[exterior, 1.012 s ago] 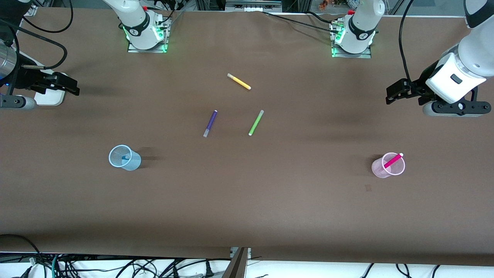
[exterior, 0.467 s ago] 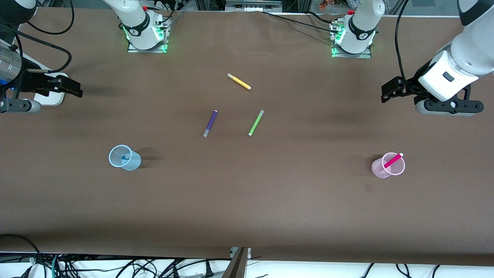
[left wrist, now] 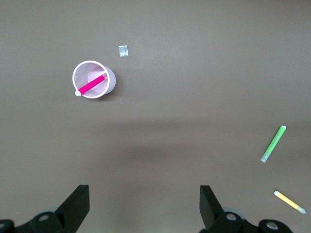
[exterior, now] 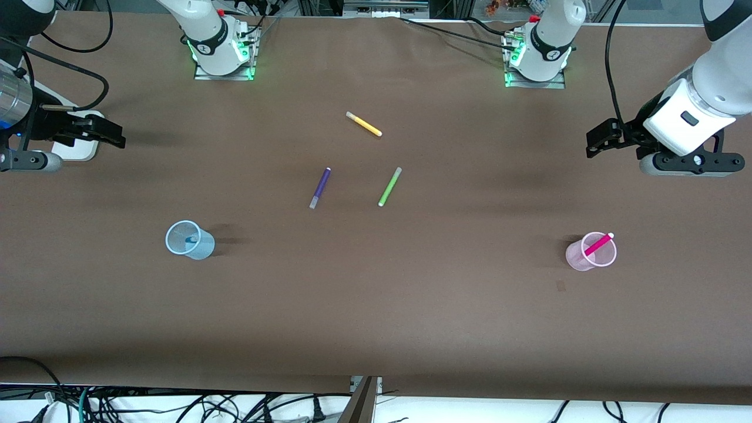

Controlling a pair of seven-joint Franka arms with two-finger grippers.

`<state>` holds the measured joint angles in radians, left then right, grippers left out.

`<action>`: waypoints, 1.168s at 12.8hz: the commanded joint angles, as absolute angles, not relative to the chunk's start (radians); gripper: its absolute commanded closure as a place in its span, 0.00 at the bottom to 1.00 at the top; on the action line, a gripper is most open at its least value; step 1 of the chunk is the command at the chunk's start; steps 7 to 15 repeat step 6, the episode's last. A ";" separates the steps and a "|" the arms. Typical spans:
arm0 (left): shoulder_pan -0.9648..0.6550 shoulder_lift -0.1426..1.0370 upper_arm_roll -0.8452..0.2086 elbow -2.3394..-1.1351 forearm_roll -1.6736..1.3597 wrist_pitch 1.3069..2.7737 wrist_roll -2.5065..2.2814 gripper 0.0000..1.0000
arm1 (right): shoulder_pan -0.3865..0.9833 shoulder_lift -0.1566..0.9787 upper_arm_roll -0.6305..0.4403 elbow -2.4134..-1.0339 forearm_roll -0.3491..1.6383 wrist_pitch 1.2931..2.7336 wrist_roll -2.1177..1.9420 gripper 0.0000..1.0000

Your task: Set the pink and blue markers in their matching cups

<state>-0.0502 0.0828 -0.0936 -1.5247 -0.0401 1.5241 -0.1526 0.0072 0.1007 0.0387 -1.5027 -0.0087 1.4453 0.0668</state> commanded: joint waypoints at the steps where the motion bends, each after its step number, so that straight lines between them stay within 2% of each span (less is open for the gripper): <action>1: -0.068 0.055 -0.078 -1.548 -0.018 1.516 -0.140 0.00 | 0.005 0.107 0.037 -1.483 -0.002 1.437 0.058 0.00; 15: -0.064 0.057 -0.078 -1.548 -0.018 1.522 -0.141 0.00 | 0.003 0.107 0.035 -1.483 0.000 1.437 0.060 0.00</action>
